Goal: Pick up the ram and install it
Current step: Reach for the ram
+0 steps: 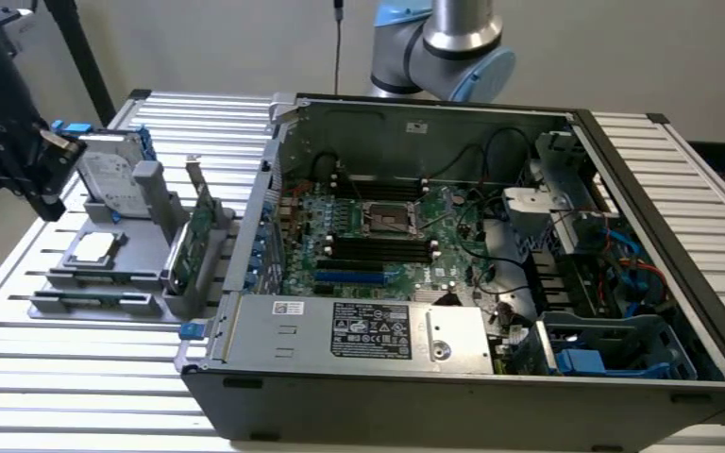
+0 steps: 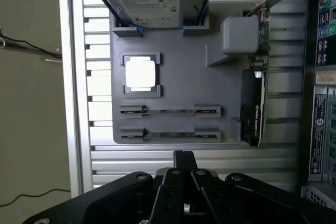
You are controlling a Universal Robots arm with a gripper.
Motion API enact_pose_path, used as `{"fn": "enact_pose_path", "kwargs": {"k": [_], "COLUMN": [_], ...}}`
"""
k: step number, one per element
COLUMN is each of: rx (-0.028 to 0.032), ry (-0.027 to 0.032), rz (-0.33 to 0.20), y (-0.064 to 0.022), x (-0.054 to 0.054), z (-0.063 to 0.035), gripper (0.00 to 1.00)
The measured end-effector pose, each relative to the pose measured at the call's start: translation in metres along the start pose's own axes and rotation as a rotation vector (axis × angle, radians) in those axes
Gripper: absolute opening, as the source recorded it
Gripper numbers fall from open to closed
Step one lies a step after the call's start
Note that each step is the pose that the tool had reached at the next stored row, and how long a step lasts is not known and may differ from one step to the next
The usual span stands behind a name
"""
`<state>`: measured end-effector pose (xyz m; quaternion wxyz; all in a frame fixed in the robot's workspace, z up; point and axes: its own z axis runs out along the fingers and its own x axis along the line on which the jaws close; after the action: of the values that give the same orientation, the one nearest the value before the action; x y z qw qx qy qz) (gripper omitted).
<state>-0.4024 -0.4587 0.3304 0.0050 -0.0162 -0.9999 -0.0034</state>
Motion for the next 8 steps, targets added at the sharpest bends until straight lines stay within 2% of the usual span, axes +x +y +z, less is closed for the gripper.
{"fn": "enact_pose_path", "kwargs": {"k": [8], "rx": [-0.0013], "ry": [0.0005], "rz": [-0.016], "y": [-0.0113], "x": [0.002], "z": [0.0136], "gripper": [0.11]}}
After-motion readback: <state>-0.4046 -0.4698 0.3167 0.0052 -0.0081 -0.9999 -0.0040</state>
